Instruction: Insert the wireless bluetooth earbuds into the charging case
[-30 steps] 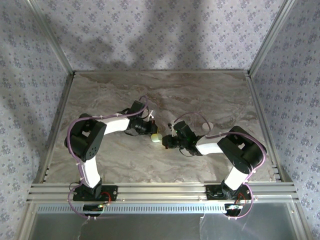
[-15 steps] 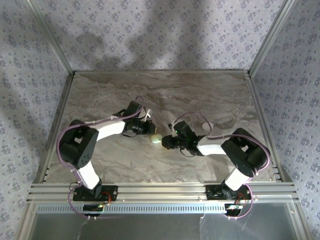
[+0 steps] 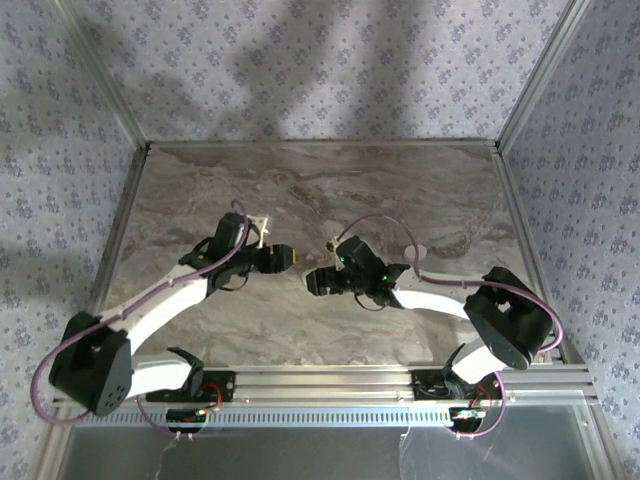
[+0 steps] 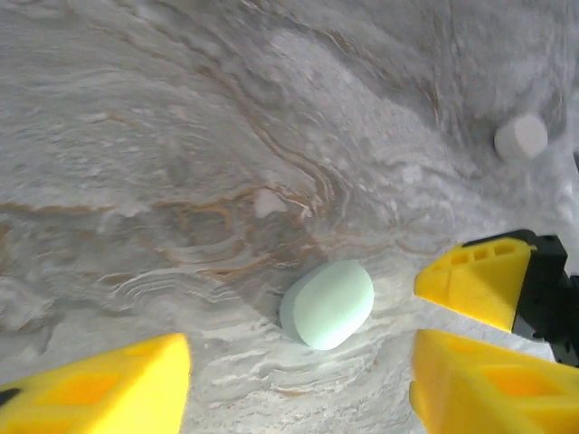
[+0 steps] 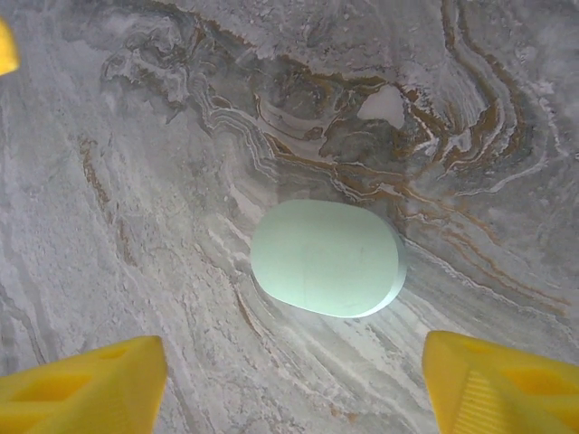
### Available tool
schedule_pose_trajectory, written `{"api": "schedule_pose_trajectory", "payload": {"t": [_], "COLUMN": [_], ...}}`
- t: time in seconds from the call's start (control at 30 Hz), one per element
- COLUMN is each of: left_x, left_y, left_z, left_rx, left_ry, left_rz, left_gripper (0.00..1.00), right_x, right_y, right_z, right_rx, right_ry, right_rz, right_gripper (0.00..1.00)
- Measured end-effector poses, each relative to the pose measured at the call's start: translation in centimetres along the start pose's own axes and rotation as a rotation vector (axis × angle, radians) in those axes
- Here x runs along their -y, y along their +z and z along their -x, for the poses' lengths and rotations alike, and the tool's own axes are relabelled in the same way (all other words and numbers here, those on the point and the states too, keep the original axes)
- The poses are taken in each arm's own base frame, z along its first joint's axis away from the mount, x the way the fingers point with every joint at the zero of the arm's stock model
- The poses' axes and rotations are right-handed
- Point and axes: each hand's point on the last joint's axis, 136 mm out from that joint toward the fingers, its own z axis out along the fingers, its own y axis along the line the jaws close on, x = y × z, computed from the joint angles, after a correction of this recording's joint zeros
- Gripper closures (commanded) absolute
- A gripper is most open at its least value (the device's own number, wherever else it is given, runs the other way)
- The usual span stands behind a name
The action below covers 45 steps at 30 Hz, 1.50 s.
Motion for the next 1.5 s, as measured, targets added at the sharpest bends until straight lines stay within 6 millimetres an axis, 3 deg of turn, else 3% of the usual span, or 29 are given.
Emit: {"api": "schedule_pose_trajectory", "payload": {"t": [0.13, 0.2, 0.37, 0.63, 1.2, 1.5], "left_x": [-1.9, -2.7, -4.2, -4.4, -4.6, -4.6], "left_y": [-2.0, -2.9, -5.1, -7.3, -7.4, -7.4], "left_z": [-0.6, -1.1, -1.6, -0.5, -0.4, -0.4], "left_rx": [0.085, 0.125, 0.250, 0.369, 0.374, 0.372], "left_ry": [-0.001, -0.006, -0.008, -0.004, -0.007, -0.007], "left_rz": [0.061, 0.084, 0.123, 0.139, 0.147, 0.147], "left_gripper": [0.00, 0.00, 0.00, 0.00, 0.00, 0.00], "right_x": [-0.4, -0.4, -0.1, 0.3, 2.3, 2.7], "right_y": [0.1, 0.5, 2.0, 4.2, 6.3, 6.0], "right_z": [0.9, 1.2, 1.2, 1.6, 0.0, -0.2], "right_rx": [0.002, -0.004, -0.047, -0.098, -0.204, -0.213], "right_ry": [-0.021, -0.029, -0.056, -0.084, -0.071, -0.069], "right_rz": [-0.044, -0.070, -0.170, -0.330, -0.457, -0.483], "right_gripper": [0.05, 0.00, 0.00, 0.00, 0.18, 0.36]}}
